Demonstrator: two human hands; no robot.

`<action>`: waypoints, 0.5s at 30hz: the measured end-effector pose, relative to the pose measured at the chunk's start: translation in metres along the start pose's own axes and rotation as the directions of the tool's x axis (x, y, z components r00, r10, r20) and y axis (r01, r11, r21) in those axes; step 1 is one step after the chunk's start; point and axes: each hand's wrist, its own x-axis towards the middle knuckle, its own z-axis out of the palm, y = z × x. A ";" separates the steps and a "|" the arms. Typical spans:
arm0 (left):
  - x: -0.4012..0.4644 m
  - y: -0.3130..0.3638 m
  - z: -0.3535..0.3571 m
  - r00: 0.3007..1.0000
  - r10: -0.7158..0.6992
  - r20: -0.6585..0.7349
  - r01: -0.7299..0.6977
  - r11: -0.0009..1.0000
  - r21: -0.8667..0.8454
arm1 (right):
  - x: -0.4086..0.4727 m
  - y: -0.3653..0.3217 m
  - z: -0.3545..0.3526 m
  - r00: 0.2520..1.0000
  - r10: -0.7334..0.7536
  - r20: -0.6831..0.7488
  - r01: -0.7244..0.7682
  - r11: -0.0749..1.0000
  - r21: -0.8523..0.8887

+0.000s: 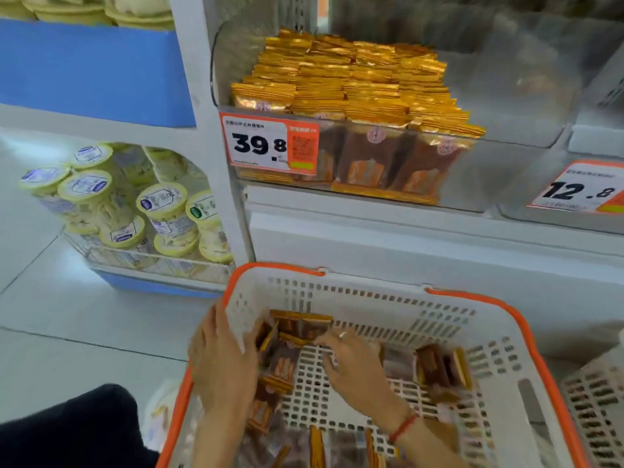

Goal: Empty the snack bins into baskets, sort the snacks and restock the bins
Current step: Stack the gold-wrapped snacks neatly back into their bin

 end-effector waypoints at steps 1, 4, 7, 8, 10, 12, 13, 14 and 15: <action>-0.003 -0.003 0.005 1.000 -0.007 0.016 0.006 0.999 0.054 | 0.004 -0.004 0.019 0.999 -0.005 0.042 0.005 1.000 -0.012; -0.004 -0.004 0.012 1.000 -0.006 -0.022 0.008 0.994 0.107 | 0.025 -0.019 0.064 0.992 -0.054 0.114 0.059 0.997 -0.044; -0.003 -0.006 0.016 1.000 0.007 -0.023 -0.003 0.989 0.148 | 0.043 -0.023 0.094 0.977 -0.109 0.183 0.134 0.982 -0.132; -0.003 -0.006 0.017 0.999 0.011 -0.030 -0.007 0.989 0.151 | 0.046 -0.020 0.100 0.969 -0.101 0.226 0.137 0.979 -0.149; -0.003 -0.005 0.017 0.999 0.013 -0.046 -0.006 0.990 0.143 | 0.049 -0.007 0.098 0.952 -0.054 0.302 0.108 0.981 -0.163; -0.003 -0.005 0.016 0.998 0.003 -0.070 0.005 0.994 0.110 | 0.047 0.013 0.090 0.934 0.013 0.356 0.040 0.989 -0.142; -0.004 -0.003 0.014 0.996 0.007 -0.094 0.001 0.997 0.076 | 0.044 0.023 0.081 0.936 0.047 0.349 -0.018 0.996 -0.084; -0.005 0.001 0.013 0.992 0.026 -0.125 -0.023 0.999 0.029 | 0.041 0.032 0.070 0.939 0.082 0.334 -0.086 0.996 -0.003; -0.007 0.006 0.012 0.985 0.065 -0.162 -0.069 0.997 -0.024 | 0.037 0.038 0.056 0.932 0.116 0.345 -0.159 0.982 0.098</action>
